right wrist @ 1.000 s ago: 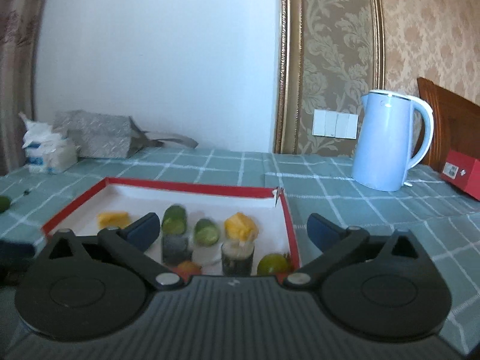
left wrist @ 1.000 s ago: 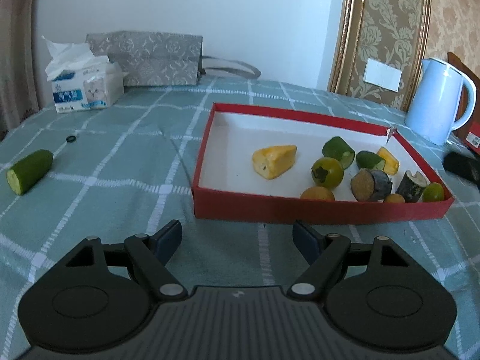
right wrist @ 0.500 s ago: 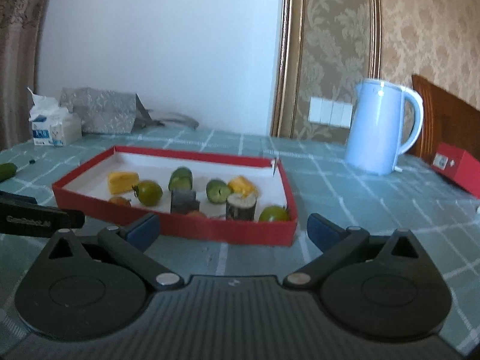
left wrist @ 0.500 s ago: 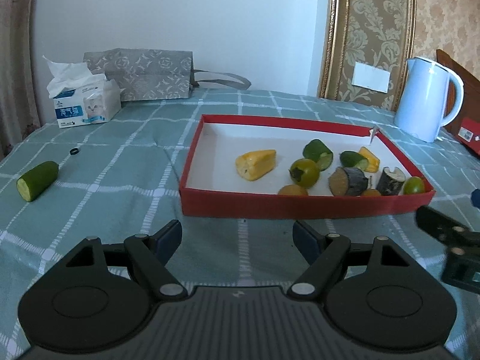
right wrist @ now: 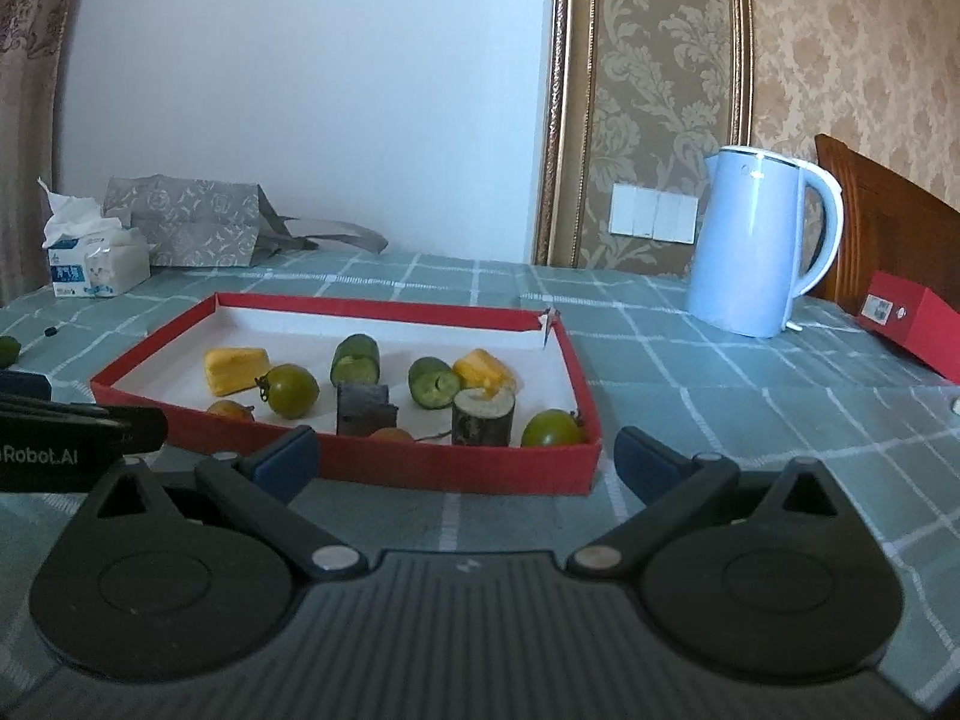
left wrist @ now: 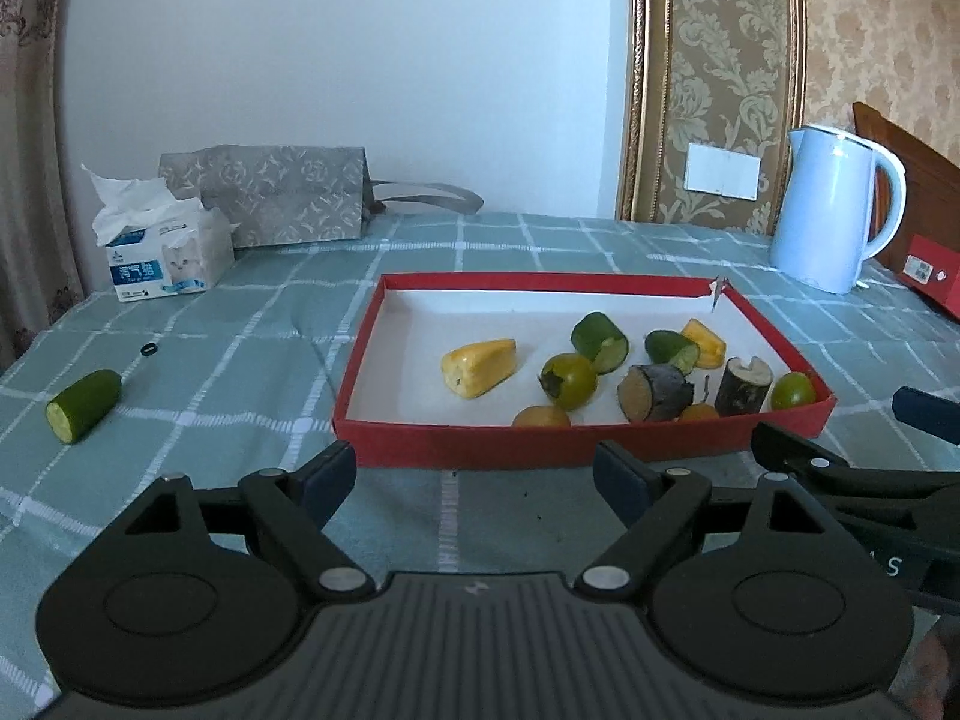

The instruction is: Organize fruits

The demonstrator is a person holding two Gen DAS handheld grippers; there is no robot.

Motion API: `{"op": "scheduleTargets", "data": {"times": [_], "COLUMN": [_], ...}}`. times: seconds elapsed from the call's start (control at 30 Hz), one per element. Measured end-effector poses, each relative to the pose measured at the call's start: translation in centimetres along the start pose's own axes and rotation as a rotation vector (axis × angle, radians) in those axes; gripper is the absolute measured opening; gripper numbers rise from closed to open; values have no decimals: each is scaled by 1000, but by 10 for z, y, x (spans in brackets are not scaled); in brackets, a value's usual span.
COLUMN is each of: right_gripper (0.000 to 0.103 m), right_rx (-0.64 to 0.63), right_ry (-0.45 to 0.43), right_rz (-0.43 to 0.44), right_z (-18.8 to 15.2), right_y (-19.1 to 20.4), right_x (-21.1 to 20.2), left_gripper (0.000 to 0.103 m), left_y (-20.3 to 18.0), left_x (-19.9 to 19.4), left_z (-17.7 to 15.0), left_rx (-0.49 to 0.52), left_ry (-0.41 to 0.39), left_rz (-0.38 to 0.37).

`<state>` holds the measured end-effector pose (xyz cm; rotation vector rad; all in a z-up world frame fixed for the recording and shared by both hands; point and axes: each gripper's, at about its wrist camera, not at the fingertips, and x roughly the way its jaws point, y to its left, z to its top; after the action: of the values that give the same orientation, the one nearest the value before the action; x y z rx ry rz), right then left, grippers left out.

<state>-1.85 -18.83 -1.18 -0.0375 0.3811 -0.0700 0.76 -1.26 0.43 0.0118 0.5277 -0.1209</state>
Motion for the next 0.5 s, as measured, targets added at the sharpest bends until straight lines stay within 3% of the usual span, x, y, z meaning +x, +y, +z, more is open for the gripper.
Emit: {"op": "scheduleTargets", "data": {"times": [0.5], "right_gripper": [103], "right_rx": [20], "right_ry": [33], "right_rz": [-29], "right_z": [-2], "right_y": [-4], "right_x": [5], "left_gripper": [87], "left_y": [-5], "left_x": [-7], "left_z": [5], "left_rx": [3], "left_ry": [-10], "left_rz": [12]}}
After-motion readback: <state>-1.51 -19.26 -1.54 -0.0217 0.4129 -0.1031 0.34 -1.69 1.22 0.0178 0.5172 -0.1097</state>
